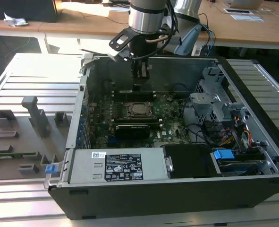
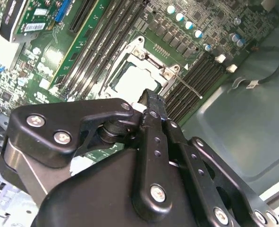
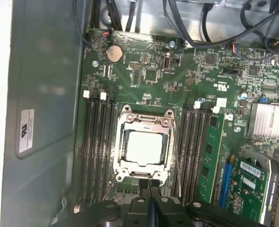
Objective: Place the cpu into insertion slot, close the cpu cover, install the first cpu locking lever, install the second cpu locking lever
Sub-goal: 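Install the first cpu locking lever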
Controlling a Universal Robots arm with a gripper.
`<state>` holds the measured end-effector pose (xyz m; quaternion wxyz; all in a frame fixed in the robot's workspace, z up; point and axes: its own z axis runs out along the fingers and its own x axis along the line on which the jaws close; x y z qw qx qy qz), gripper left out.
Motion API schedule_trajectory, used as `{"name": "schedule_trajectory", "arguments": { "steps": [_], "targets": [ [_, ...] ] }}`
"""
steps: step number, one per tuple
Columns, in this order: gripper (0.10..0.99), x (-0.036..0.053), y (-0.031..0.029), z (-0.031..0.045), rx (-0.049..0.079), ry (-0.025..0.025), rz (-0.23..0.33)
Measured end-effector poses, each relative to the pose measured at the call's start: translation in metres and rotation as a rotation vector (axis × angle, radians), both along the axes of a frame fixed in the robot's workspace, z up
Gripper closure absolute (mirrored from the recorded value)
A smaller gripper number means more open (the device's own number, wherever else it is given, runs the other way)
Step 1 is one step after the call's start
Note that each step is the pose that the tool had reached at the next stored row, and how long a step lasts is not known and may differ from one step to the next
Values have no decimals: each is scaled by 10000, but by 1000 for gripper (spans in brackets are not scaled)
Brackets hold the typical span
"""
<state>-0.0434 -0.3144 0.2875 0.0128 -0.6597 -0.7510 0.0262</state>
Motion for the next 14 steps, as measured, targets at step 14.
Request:
{"name": "schedule_trajectory", "arguments": {
  "steps": [14],
  "targets": [
    [980,0,0,0,1,0,2096]
  ]
}}
